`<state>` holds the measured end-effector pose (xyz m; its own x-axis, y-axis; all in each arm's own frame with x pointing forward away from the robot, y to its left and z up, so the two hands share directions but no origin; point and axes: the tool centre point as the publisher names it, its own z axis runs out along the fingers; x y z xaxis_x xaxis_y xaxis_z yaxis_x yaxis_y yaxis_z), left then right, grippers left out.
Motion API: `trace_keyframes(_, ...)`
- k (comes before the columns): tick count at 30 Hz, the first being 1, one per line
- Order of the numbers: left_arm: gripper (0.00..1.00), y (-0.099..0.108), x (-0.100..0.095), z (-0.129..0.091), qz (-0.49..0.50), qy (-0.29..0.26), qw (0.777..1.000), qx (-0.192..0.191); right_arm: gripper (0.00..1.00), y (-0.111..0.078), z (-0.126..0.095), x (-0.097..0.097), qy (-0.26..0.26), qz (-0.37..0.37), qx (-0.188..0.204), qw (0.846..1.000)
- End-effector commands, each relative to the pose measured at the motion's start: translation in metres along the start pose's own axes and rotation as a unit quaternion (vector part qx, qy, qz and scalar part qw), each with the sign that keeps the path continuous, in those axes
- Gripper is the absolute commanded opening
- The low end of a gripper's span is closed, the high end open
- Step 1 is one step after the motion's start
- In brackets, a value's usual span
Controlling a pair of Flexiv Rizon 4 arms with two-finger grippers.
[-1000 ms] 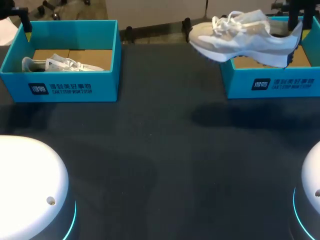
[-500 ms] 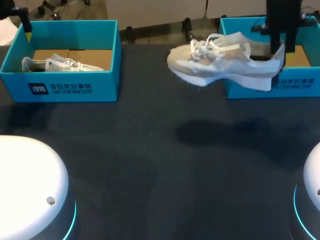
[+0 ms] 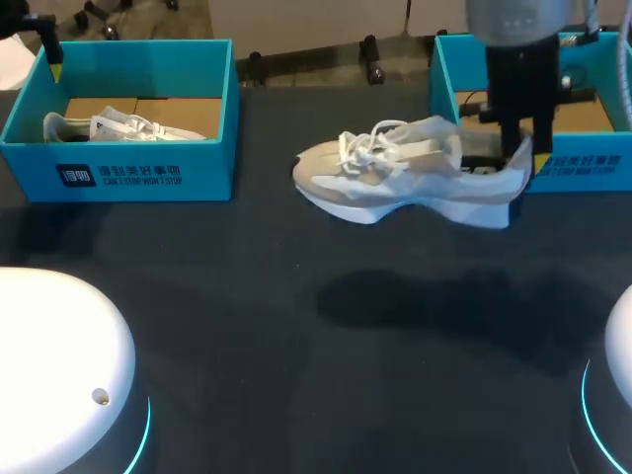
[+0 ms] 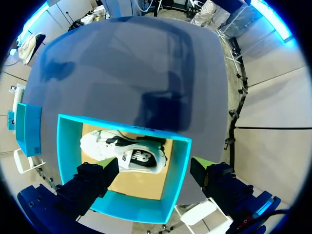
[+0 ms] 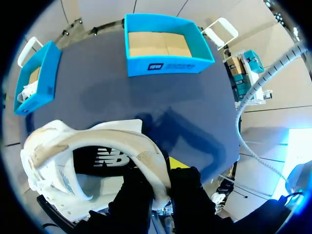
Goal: Take the shoe out of the shoebox, open the shoe tongue, remove and reinsert the insole, then place the shoe into the shoebox
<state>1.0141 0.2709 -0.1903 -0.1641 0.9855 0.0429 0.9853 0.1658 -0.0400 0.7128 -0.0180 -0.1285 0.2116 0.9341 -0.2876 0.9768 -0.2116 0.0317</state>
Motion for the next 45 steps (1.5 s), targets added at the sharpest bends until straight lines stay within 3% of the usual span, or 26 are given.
trace_keyframes(1, 1.0, -0.002, 0.0, 0.0, 0.0, 0.001, 1.0, -0.002, 0.0, -0.013, 0.007, 0.013, -0.007, -0.005, -0.006, 1.0)
trace_keyframes(11, 1.0, -0.002, 0.0, 0.0, 0.0, 0.001, 1.0, -0.002, 0.0, -0.037, 0.016, 0.037, -0.004, 0.002, -0.004, 1.0)
trace_keyframes(35, 1.0, -0.002, 0.0, 0.0, 0.0, 0.001, 1.0, -0.002, 0.0, -0.037, 0.016, 0.037, -0.004, 0.002, -0.004, 1.0)
trace_keyframes(45, 1.0, -0.002, 0.0, 0.0, 0.0, 0.001, 1.0, -0.002, 0.0, -0.034, 0.051, 0.064, -0.019, -0.01, 0.012, 1.0)
